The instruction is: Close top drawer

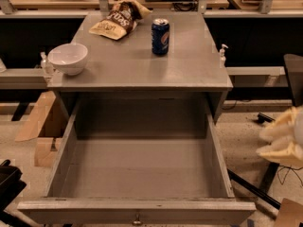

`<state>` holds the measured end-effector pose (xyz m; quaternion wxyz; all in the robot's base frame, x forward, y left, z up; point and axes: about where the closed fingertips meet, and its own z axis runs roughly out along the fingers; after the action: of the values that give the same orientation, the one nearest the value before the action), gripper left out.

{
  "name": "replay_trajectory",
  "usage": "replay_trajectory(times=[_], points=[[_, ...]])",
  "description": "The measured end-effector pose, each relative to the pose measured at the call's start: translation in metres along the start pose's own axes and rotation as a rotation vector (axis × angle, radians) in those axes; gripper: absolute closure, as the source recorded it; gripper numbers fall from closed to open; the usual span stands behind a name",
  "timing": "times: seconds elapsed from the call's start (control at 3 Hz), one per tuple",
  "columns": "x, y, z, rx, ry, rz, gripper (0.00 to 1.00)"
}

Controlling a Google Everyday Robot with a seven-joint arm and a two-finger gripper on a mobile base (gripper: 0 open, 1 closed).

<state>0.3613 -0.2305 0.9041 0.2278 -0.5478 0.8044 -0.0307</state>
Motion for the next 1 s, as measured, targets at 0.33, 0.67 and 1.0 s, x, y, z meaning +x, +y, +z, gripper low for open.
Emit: replay_trajectory(times=[0.33,0.67,1.0], points=[[0.032,0.038,0.04,0.0,0.0,0.076,0.87],[0.053,0.07,0.086,-0.063,0.021,0.099,1.0],[0.053,0.07,0.086,-0.063,0.021,0.099,1.0]])
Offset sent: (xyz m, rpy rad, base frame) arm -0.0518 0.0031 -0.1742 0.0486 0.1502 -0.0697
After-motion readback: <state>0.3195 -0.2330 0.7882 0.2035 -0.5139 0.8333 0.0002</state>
